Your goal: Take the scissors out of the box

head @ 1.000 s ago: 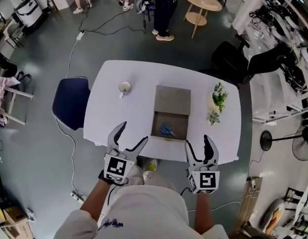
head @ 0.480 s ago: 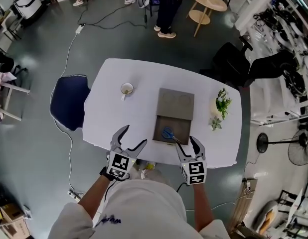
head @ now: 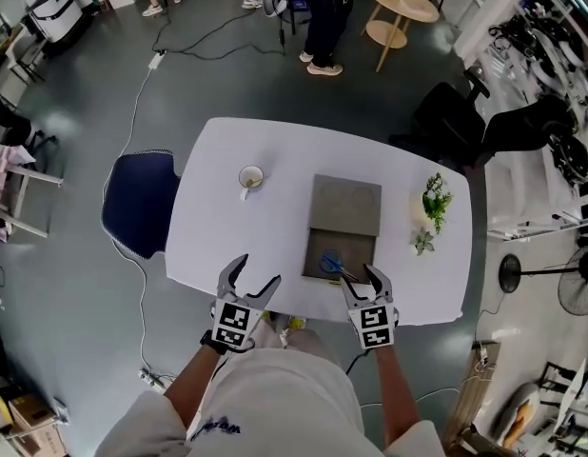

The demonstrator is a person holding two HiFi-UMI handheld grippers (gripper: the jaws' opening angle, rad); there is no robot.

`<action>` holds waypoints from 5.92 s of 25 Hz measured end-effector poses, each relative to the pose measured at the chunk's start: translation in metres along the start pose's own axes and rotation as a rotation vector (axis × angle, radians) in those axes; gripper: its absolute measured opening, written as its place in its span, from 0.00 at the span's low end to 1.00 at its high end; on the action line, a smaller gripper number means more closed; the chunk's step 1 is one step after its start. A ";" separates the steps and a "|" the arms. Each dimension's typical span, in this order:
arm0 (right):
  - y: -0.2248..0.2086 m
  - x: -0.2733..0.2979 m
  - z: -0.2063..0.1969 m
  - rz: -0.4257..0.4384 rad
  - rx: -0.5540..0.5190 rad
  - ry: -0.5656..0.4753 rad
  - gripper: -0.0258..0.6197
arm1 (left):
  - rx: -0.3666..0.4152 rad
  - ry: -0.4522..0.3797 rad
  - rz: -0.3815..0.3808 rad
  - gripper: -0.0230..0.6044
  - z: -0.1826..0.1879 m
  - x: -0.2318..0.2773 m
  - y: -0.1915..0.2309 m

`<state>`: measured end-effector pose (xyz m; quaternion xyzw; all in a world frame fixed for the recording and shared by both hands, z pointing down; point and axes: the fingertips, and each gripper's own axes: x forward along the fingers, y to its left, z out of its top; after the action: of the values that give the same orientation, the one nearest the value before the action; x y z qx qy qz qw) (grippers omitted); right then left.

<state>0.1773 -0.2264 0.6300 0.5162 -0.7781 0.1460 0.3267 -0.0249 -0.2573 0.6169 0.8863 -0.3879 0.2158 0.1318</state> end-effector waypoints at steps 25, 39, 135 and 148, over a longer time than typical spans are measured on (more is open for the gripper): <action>0.018 0.125 -0.086 0.177 -0.187 0.303 0.35 | -0.001 0.029 -0.080 0.50 -0.031 0.064 -0.029; 0.024 0.174 -0.131 0.242 -0.220 0.460 0.24 | -0.002 0.061 -0.080 0.42 -0.046 0.064 -0.032; -0.091 -0.171 0.214 -0.050 0.271 -0.837 0.16 | 0.056 -0.328 -0.064 0.04 0.206 -0.009 -0.002; -0.077 -0.184 0.227 -0.056 0.226 -0.856 0.16 | 0.054 -0.334 -0.064 0.04 0.208 -0.020 0.001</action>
<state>0.2124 -0.2570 0.3315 0.5835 -0.8081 -0.0057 -0.0799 0.0211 -0.3287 0.4263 0.9251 -0.3698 0.0716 0.0484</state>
